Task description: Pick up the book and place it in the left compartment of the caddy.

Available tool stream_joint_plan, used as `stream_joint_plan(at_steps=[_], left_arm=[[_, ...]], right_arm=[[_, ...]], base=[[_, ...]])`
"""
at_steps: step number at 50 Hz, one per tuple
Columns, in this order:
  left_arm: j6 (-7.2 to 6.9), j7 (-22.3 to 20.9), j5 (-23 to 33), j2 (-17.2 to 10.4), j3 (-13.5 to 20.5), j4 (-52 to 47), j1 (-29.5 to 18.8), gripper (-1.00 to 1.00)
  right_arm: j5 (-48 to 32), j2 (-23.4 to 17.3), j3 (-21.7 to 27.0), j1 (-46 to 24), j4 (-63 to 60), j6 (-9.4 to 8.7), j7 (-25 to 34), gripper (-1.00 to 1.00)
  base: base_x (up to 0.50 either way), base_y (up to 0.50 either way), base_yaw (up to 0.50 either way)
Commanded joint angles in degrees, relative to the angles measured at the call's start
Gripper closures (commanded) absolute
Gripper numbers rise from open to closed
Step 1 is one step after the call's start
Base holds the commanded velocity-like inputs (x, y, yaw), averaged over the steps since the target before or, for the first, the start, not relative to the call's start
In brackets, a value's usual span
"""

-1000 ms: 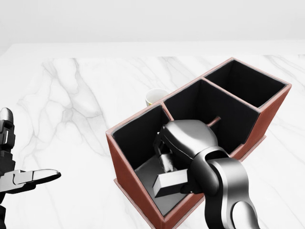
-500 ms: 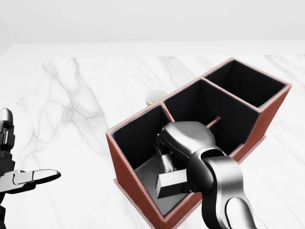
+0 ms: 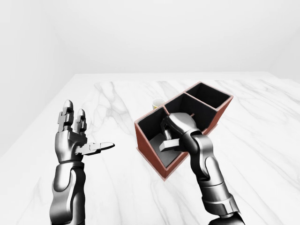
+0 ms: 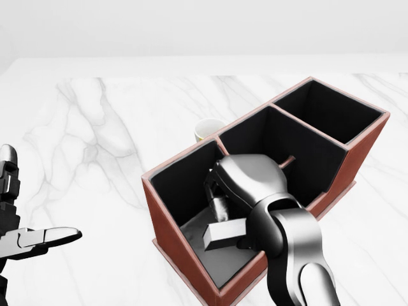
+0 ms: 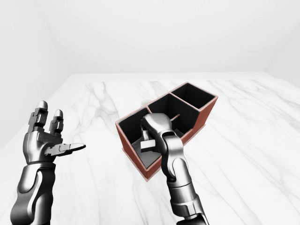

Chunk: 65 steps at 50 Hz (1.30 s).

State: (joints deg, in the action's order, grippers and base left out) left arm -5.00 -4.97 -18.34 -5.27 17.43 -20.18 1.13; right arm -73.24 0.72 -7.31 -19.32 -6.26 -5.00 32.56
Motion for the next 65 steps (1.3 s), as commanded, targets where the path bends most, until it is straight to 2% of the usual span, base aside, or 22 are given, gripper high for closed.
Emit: stream_joint_plan(at_steps=[1, 16, 29, 54, 65], left_arm=[[0.0, -0.2, 0.2, 0.1, 0.0, 0.1, 0.1, -1.0], [0.0, 0.0, 0.0, 0.0, 0.1, 0.0, -0.1, -1.0], [0.0, 0.0, 0.0, -0.1, 0.1, 0.4, -0.2, -1.0], [0.0, 0.0, 0.2, -0.2, -0.1, 1.1, -0.5, -1.0], [0.0, 0.0, 0.1, -0.2, -0.1, 0.9, -0.4, -1.0]], right_arm=[[-0.5, 0.2, 0.1, -0.8, -1.9, 0.0, -2.8, 1.0], [0.8, -0.1, 0.3, -0.5, 3.9, 0.0, -7.7, 1.0], [-0.3, -0.5, 0.0, -1.3, 11.9, 0.0, -17.4, 1.0], [-2.0, 0.2, -1.2, -0.3, 15.7, 0.0, -21.8, 1.0], [-1.6, 0.4, -1.4, -0.1, 15.7, 0.0, -21.7, 1.0]], base=[[0.0, 0.0, 0.0], [0.0, 0.0, 0.0], [0.0, 0.0, 0.0], [0.0, 0.0, 0.0], [0.0, 0.0, 0.0]])
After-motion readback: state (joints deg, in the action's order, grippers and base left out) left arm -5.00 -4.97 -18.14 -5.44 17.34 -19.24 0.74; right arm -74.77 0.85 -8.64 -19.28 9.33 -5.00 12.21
